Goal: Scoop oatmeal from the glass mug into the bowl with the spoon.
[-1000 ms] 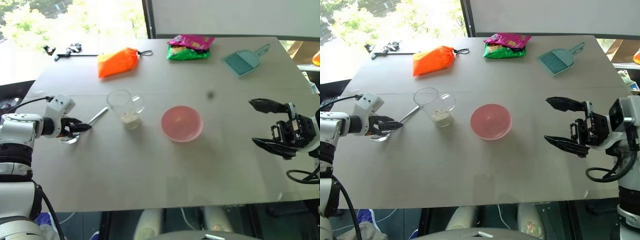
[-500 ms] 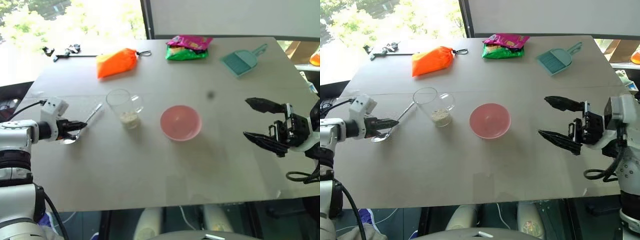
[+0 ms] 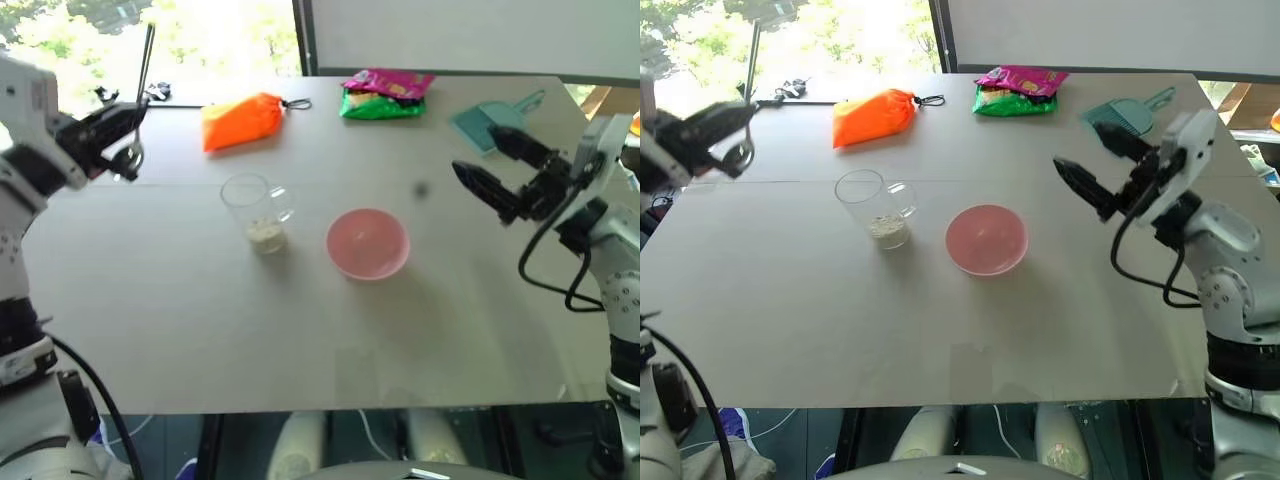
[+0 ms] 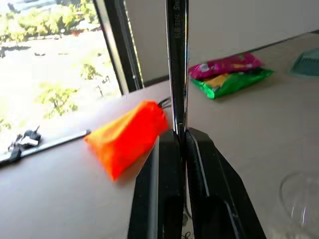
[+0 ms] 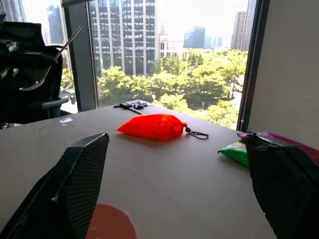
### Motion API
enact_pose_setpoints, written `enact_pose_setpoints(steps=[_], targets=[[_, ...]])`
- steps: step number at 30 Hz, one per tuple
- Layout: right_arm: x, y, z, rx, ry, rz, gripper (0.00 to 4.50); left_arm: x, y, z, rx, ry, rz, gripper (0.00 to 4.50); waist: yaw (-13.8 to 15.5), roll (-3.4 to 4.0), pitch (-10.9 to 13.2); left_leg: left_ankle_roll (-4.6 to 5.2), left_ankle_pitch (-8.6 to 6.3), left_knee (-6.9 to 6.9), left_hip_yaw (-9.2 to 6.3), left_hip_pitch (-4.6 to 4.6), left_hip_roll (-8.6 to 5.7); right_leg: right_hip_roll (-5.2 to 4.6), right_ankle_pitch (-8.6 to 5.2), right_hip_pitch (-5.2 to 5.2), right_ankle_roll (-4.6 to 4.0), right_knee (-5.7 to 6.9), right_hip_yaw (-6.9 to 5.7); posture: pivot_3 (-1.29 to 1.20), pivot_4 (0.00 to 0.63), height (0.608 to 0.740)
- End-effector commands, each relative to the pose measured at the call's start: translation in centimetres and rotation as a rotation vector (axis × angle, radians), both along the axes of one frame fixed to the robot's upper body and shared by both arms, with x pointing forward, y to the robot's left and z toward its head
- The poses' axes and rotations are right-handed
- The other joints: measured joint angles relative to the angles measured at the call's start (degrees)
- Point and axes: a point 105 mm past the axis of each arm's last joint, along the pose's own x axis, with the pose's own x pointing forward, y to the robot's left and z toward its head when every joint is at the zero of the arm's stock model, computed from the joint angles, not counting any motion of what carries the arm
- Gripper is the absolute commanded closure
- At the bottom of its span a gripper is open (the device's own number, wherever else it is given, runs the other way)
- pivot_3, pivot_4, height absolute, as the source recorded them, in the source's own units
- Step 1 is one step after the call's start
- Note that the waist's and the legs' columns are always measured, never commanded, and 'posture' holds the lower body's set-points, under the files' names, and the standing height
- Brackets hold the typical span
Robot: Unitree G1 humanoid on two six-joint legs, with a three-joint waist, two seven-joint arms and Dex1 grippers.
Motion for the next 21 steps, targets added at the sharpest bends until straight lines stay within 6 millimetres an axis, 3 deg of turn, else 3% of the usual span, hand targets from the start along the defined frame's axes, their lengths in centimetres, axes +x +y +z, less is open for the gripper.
enact_pose_setpoints(steps=[1,5,10,14,21], targets=[[0.7,1.3,2.7,0.022,-0.018,-0.04,0.0,0.9,-3.6,2.7,0.092,-0.141,-0.049,4.43,-0.2,0.0,0.0,0.0,0.0,0.0,0.0,-0.03,0.0,0.0,0.0,-0.01,0.0,-0.02,0.0,0.0,0.15,0.74],[0.1,5.4,6.3,0.292,0.165,0.248,0.0,2.6,-9.2,3.6,0.277,-0.283,-0.138,4.43,-1.7,-0.01,0.0,-0.02,0.01,-0.04,0.01,-0.19,0.02,0.02,0.0,-0.16,0.0,-0.01,-0.03,0.0,0.15,0.74],[1.3,7.9,7.6,0.335,0.188,0.172,0.0,3.4,-13.5,3.0,0.394,-0.392,-0.254,4.43,-2.2,0.01,0.0,-0.02,0.02,-0.12,0.02,-0.25,0.01,0.01,0.0,-0.28,-0.01,-0.03,-0.03,0.0,0.15,0.74],[2.6,8.5,7.5,0.349,0.254,0.09,0.0,2.7,-15.3,3.4,0.409,-0.482,-0.332,4.43,-3.0,0.01,0.0,-0.02,0.03,0.19,-0.03,-1.03,-0.05,0.0,0.0,-1.05,-0.01,0.26,-0.03,0.0,0.15,0.74],[2.7,9.1,7.2,0.319,0.307,0.111,0.0,1.1,-16.6,3.2,0.376,-0.52,-0.436,4.43,-3.6,0.01,0.0,-0.01,0.03,0.19,0.0,-1.09,-0.11,-0.05,0.0,-1.26,0.0,0.84,-0.02,0.0,0.15,0.74]])
